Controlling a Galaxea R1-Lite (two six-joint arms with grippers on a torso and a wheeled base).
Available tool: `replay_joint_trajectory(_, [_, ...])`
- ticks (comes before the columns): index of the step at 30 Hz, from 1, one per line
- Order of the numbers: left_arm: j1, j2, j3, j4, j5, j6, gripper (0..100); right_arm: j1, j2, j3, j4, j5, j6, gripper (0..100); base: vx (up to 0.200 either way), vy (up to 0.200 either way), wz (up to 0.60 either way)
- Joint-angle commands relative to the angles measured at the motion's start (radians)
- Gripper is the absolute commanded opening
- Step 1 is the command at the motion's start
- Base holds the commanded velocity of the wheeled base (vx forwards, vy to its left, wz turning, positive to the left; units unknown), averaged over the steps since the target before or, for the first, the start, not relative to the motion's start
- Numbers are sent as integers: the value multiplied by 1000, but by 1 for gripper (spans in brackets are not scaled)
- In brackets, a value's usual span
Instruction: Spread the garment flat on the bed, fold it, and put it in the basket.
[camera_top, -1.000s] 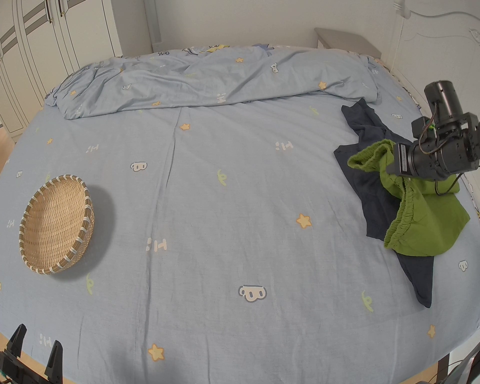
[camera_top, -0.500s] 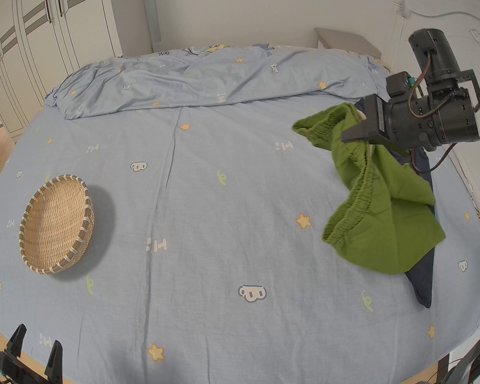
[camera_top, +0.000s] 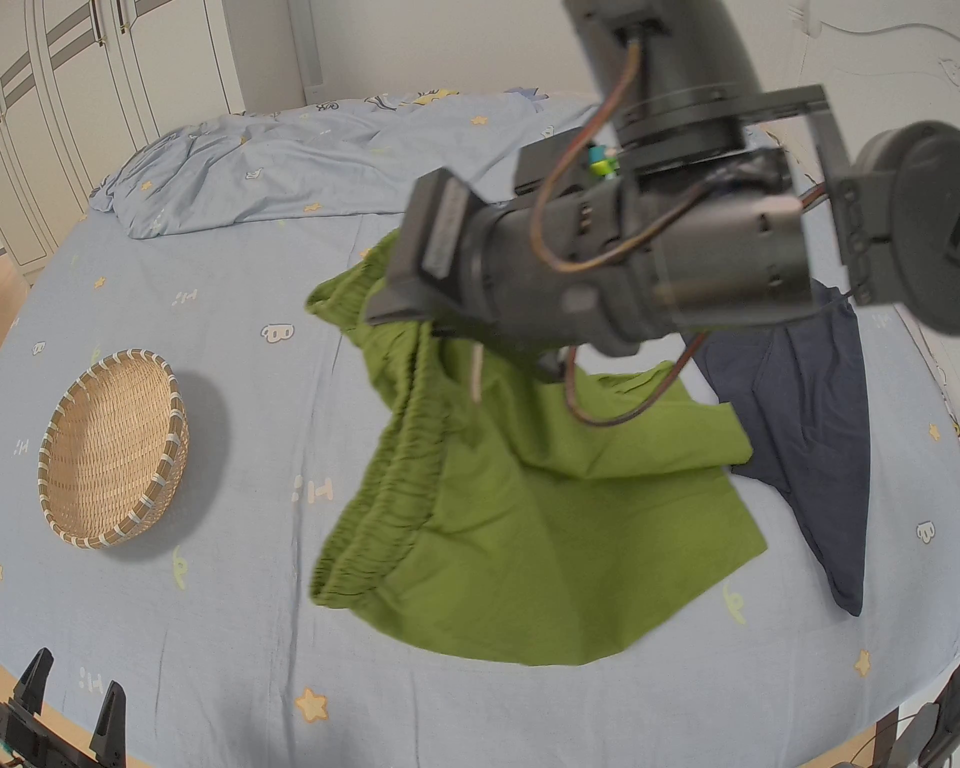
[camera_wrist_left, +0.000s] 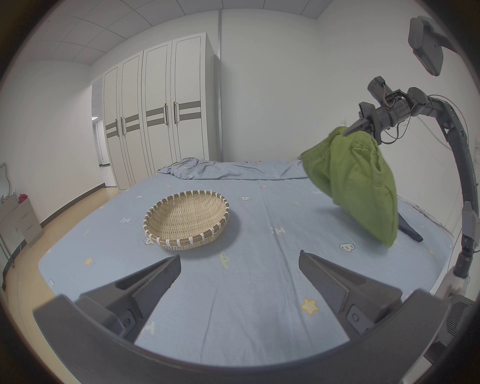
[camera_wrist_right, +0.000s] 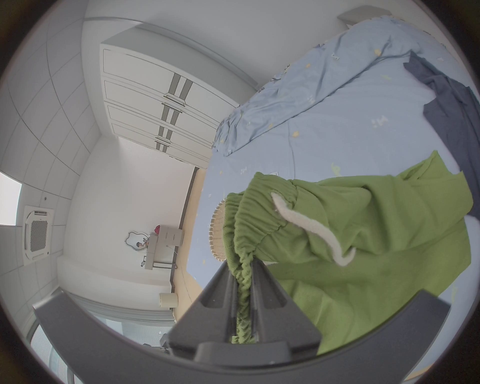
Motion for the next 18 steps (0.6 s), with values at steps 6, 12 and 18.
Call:
replay_joint_trajectory(6, [0, -16, 16, -1, 1, -3, 100, 79, 225, -22, -54, -88, 7, 0, 0, 0, 0])
replay_joint_trajectory(12, [2, -16, 18, -1, 2, 0, 100, 61, 247, -22, -52, -86, -26, 0, 0, 0, 0])
replay_joint_trajectory(18, [0, -16, 18, 1, -1, 6, 100, 76, 276, -22, -41, -88, -71, 100, 0, 0, 0])
